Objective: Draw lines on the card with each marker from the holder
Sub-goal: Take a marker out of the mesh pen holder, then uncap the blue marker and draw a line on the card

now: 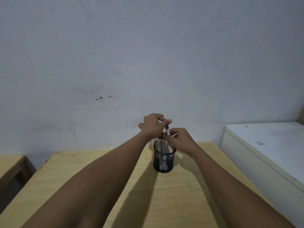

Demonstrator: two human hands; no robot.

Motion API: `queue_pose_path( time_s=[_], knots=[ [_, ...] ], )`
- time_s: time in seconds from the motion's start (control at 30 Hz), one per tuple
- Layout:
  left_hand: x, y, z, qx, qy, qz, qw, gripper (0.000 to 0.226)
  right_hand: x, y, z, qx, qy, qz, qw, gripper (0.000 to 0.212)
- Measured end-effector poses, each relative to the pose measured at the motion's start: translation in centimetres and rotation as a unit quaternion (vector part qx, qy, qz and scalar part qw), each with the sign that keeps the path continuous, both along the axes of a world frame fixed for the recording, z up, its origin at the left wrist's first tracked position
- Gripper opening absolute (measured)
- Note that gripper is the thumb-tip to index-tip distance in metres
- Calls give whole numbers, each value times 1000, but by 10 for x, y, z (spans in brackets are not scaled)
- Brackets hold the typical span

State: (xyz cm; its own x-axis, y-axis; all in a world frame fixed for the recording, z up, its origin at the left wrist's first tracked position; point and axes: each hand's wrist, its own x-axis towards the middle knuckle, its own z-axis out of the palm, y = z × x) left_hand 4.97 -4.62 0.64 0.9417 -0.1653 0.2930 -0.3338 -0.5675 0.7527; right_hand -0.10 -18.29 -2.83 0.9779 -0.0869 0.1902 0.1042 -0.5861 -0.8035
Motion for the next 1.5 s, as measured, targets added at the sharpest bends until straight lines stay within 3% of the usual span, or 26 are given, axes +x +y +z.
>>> queue_pose_path(
  time_s=[0.13, 0.2, 0.3, 0.37, 0.5, 0.63, 0.73, 0.87, 0.93, 1.07, 1.2, 1.4, 1.5],
  knots=[
    [-12, 36, 37, -227, 25, 34, 973, 41, -13, 14, 34, 89, -23, 28, 995, 13],
    [-22, 60, 52, -292, 36, 80, 952, 46, -20, 23, 48, 182, -30, 40, 982, 19],
    [-35, 94, 51, -270, 48, 89, 957, 56, -26, 49, 62, 438, -13, 78, 896, 16],
    [-46, 109, 44, -242, 68, 60, 966, 56, -26, 77, 66, 489, 0, 97, 867, 10],
    [-65, 135, 28, -201, 33, 73, 976, 67, -27, 132, 60, 469, 22, 92, 878, 19],
    [-73, 165, 9, -105, -31, 81, 991, 45, -23, 165, 46, 511, 67, 96, 851, 19],
    [-74, 180, 1, -26, -68, 138, 988, 43, -18, 185, 33, 512, 81, 110, 848, 18],
    [-58, 209, -21, -121, -24, 151, 981, 48, -11, 201, 19, 468, 52, 148, 870, 17],
    [-52, 225, -30, -120, 5, 137, 983, 57, -4, 206, 10, 432, 35, 150, 889, 20],
    [-39, 256, -54, -48, 55, 148, 986, 51, 12, 209, -16, 384, 30, 114, 916, 26],
    [-20, 282, -88, 73, 91, 180, 977, 17, 23, 216, -45, 323, 49, 104, 939, 21],
    [0, 291, -114, 154, 146, 167, 963, 4, 39, 228, -71, 278, 61, 128, 950, 13],
    [2, 290, -116, 178, 149, 162, 959, 15, 44, 231, -80, 260, 55, 125, 956, 14]
  ],
)
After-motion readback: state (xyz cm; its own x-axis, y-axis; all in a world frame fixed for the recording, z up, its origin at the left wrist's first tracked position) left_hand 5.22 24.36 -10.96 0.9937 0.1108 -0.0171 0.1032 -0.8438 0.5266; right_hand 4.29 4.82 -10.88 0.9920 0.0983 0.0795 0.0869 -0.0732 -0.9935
